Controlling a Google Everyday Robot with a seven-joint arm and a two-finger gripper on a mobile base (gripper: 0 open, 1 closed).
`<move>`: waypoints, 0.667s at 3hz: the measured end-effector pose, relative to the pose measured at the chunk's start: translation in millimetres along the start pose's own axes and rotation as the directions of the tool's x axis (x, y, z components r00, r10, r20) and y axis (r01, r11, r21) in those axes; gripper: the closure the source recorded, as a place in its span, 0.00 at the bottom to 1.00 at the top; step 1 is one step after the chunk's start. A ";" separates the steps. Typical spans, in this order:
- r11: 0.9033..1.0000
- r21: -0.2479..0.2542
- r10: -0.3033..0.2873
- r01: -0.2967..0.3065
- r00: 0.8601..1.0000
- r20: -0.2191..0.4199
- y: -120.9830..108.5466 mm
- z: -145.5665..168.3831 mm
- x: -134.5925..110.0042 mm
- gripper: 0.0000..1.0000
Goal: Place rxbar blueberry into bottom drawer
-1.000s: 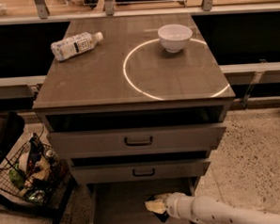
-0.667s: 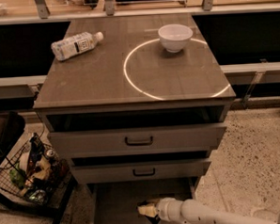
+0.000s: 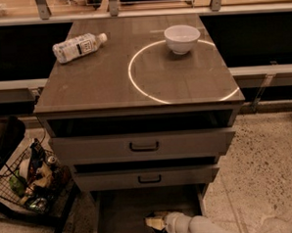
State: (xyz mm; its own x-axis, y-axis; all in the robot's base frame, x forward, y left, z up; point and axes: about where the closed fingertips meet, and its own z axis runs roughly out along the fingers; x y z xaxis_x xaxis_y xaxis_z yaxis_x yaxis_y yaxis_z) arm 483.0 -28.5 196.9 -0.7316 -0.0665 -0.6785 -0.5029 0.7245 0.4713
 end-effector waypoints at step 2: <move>1.000 -0.006 0.002 -0.002 1.000 -0.003 3.0 2.5 1.8 0.51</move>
Offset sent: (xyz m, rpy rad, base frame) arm -0.0010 0.0018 -0.0009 0.0022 0.0023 0.0017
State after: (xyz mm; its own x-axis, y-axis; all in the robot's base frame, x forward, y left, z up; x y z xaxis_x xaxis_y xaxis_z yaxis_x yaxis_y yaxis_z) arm 481.3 -24.7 195.7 -0.7337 -0.0669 -0.6762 -0.5043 0.7205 0.4759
